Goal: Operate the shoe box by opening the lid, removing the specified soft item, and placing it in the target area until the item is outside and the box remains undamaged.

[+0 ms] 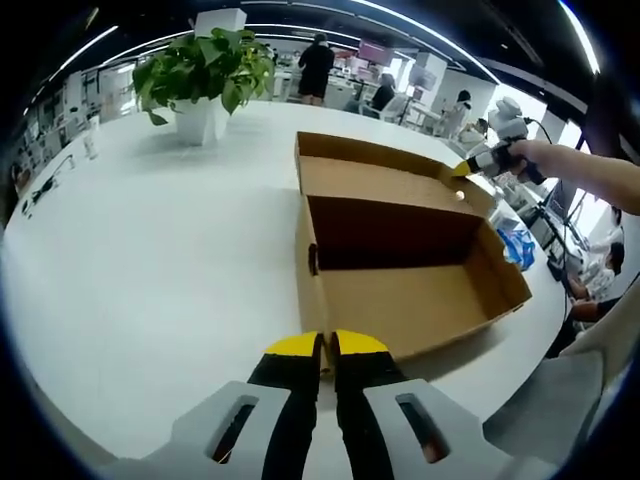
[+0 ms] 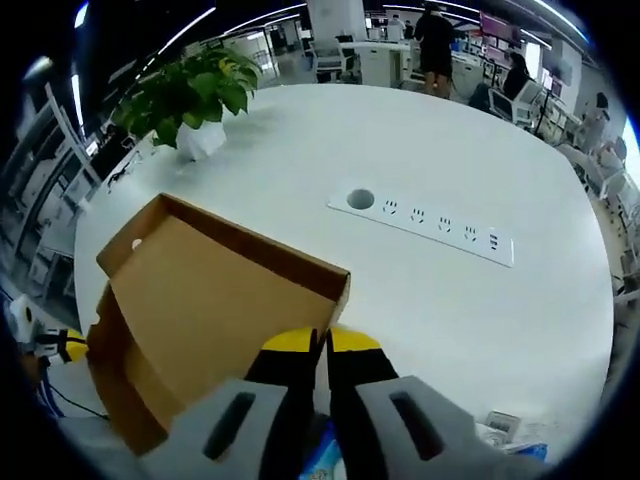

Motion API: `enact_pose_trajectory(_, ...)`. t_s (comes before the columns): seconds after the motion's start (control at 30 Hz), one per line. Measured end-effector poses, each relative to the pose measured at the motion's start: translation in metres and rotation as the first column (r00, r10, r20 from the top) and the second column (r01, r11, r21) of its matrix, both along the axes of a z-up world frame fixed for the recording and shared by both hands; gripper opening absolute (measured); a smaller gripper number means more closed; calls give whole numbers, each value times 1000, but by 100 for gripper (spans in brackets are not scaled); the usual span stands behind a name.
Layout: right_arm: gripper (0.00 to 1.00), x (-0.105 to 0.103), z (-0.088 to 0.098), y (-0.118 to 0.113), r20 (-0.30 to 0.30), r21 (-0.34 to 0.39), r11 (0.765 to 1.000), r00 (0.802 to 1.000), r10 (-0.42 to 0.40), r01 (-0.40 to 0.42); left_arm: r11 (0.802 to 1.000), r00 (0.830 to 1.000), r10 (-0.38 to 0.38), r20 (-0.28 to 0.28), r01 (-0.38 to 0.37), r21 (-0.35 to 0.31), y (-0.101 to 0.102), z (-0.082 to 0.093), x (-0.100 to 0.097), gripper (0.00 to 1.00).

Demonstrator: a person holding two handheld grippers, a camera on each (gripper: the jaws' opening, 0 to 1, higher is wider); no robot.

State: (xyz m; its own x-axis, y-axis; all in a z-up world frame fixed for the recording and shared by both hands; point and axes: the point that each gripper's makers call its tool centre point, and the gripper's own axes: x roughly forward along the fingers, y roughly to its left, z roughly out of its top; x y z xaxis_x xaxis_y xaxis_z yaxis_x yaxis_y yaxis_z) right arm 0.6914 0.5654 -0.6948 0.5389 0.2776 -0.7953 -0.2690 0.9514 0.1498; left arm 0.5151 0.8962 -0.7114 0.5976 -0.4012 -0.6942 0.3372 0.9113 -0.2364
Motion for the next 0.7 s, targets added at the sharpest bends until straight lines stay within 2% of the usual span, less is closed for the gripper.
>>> enact_pose_trajectory(0.7,0,-21,49,0,159,39,999,987,12,-18,1000,1000,11,8,-11,-8,0,1,-2,1)
